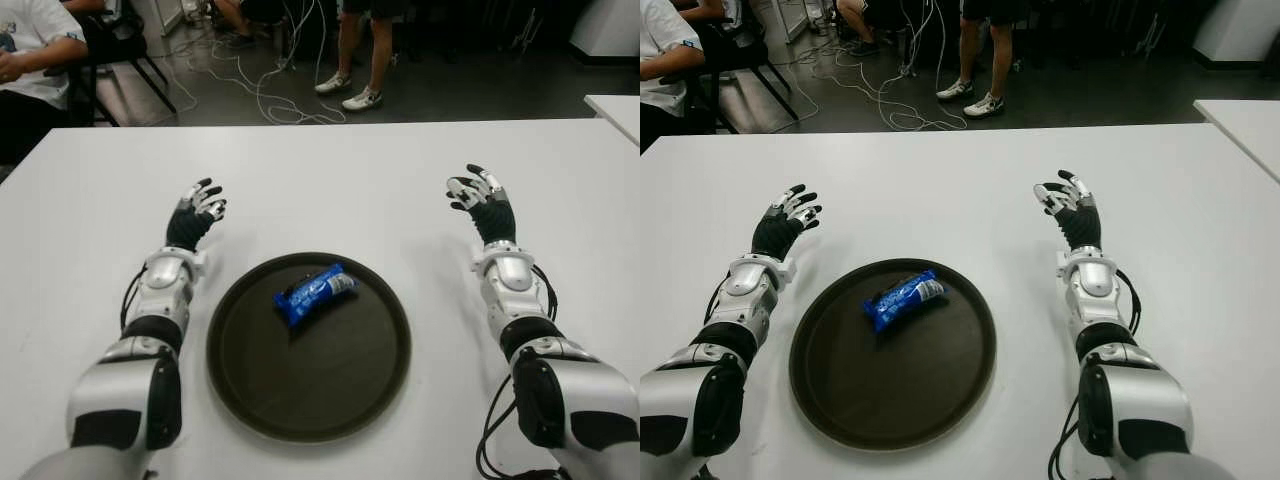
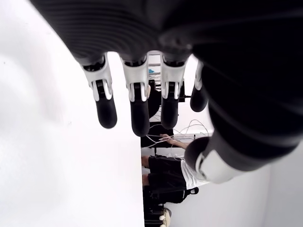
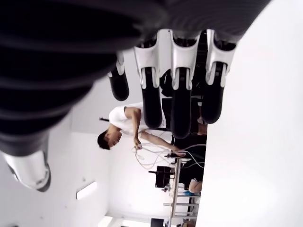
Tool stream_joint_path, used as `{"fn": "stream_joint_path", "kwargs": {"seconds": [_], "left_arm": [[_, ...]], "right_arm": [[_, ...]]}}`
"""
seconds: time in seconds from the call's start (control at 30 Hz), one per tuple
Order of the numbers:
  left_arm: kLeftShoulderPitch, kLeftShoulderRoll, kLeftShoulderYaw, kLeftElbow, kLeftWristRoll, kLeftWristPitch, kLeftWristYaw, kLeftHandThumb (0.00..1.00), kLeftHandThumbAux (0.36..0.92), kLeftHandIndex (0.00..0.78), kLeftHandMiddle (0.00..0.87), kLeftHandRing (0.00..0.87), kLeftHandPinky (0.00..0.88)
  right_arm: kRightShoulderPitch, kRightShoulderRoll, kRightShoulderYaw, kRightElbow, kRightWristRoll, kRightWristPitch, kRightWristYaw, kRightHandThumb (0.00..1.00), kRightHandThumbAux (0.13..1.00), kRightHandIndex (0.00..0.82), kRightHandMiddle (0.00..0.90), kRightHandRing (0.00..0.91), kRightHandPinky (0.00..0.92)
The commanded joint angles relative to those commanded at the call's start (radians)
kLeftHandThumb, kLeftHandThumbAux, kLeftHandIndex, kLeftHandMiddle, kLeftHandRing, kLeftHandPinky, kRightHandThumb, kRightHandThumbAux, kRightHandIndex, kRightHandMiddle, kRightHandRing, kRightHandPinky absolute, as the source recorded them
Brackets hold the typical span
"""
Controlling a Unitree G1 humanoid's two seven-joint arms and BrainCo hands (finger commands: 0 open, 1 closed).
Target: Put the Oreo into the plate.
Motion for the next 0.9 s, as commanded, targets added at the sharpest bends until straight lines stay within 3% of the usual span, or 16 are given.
{"fn": "stream_joint_path", "kwargs": {"seconds": [0.9], "left_arm": [[0.008,-0.003,-0.012,0.003,0.025,-0.033,0.020,0.141,0.679,0.101,0.180,0.173,0.152]], "right_arm": [[0.003,-0.029,0.080,0.007,-0.101,-0.010,-0.081,0.176,0.550,0.190,0.314,0.337,0.341]]}}
